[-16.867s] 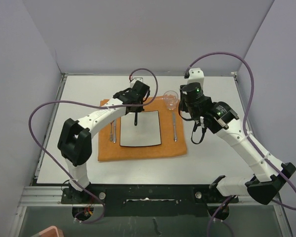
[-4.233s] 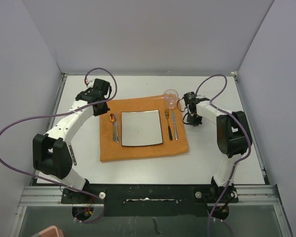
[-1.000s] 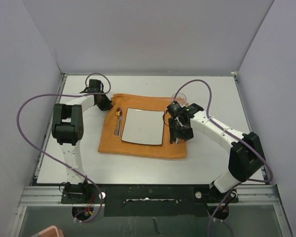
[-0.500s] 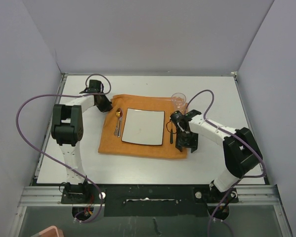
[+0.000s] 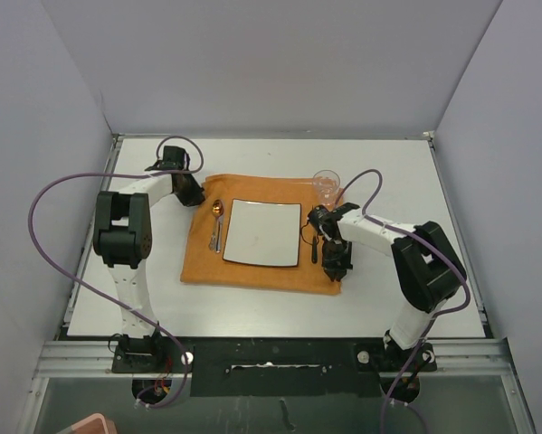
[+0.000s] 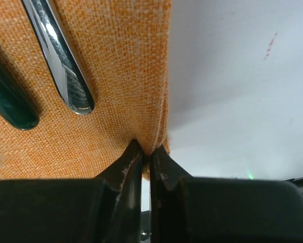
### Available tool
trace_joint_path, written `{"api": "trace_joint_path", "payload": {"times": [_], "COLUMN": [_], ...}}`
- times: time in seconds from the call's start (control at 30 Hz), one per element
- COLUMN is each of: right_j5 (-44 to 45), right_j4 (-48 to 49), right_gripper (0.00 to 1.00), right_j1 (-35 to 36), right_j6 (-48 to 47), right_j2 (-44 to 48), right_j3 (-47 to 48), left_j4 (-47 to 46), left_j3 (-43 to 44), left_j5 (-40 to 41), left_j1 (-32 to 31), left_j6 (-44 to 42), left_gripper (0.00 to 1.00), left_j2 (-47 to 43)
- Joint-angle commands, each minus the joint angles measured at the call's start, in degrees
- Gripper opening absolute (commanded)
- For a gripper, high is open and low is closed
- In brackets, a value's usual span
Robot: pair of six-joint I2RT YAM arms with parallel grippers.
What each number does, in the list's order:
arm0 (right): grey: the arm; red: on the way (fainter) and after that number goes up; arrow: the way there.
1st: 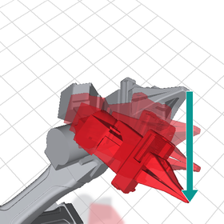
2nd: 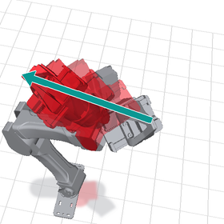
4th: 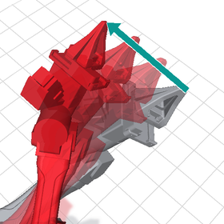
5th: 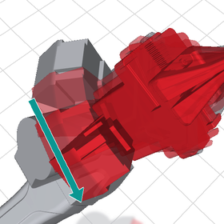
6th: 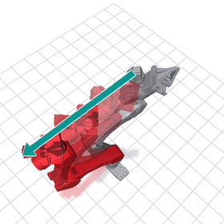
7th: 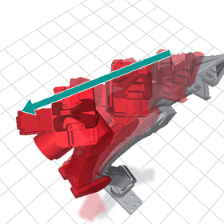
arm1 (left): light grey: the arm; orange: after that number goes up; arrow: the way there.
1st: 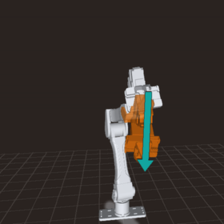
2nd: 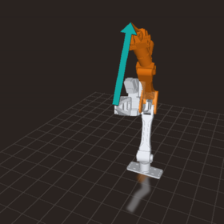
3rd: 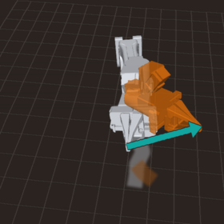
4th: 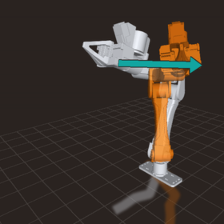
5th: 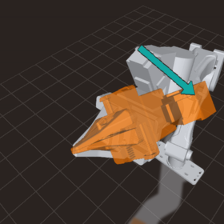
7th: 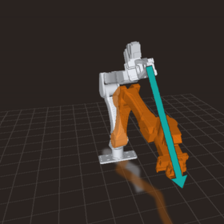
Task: Set the dinner table for one person
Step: Adjust the napkin at the center of the board.
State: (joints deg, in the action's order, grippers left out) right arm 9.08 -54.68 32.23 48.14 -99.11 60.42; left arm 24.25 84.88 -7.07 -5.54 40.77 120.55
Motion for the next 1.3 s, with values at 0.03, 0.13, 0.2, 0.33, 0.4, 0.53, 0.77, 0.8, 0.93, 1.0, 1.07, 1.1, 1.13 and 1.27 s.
{"api": "trace_joint_path", "payload": {"times": [0.03,0.13,0.2,0.33,0.4,0.53,0.77,0.8,0.93,1.0,1.07,1.1,1.13,1.27], "right_j5": [1.39,3.34,5.02,7.33,7.56,6.83,6.26,6.12,4.98,4.84,5.70,5.86,5.90,6.61], "right_j4": [3.40,3.37,3.04,2.62,2.86,3.53,4.50,4.42,6.19,8.08,9.31,9.48,9.51,10.04], "right_gripper": [0.00,0.00,0.00,0.00,0.00,0.00,0.00,0.00,0.00,0.00,0.00,0.00,0.00,0.00], "right_j1": [-1.38,-3.75,-5.48,-9.05,-10.50,-12.04,-12.78,-12.82,-12.46,-11.79,-11.10,-11.00,-10.96,-10.58], "right_j6": [-0.74,-0.68,-0.93,-2.18,-2.61,-2.38,-1.41,-0.95,3.21,5.37,6.33,6.49,6.53,6.94], "right_j2": [-0.54,0.56,1.56,3.25,3.57,3.32,2.70,2.74,4.89,6.93,8.03,8.06,7.70,7.19], "right_j3": [0.66,1.13,1.63,2.68,2.85,2.96,3.54,3.56,1.44,-0.54,-1.69,-1.86,-1.82,-1.90], "left_j4": [4.67,5.60,6.07,6.23,6.33,6.82,6.30,6.08,2.93,1.29,-0.31,-0.90,-1.09,-2.32], "left_j3": [1.29,1.79,1.94,1.49,1.18,0.97,-1.49,-2.08,-5.19,-5.56,-5.25,-4.87,-4.29,-2.24], "left_j5": [1.48,1.85,1.88,2.22,2.41,2.68,2.98,2.94,2.47,1.45,0.21,-0.35,-0.84,-2.83], "left_j1": [0.04,0.07,0.24,0.57,0.62,0.53,0.44,0.45,0.34,-0.20,-1.06,-1.46,-1.76,-2.28], "left_j6": [-2.22,-2.77,-3.03,-3.09,-3.21,-3.35,-3.24,-3.20,-3.12,-3.46,-4.02,-4.19,-4.21,-3.47], "left_gripper": [0.00,0.00,0.00,0.00,0.00,0.00,0.00,0.00,0.00,0.00,0.00,0.00,0.00,0.00], "left_j2": [-6.59,-6.63,-6.64,-7.21,-7.42,-7.39,-8.73,-8.94,-9.63,-9.00,-8.09,-7.44,-6.58,-4.11]}}
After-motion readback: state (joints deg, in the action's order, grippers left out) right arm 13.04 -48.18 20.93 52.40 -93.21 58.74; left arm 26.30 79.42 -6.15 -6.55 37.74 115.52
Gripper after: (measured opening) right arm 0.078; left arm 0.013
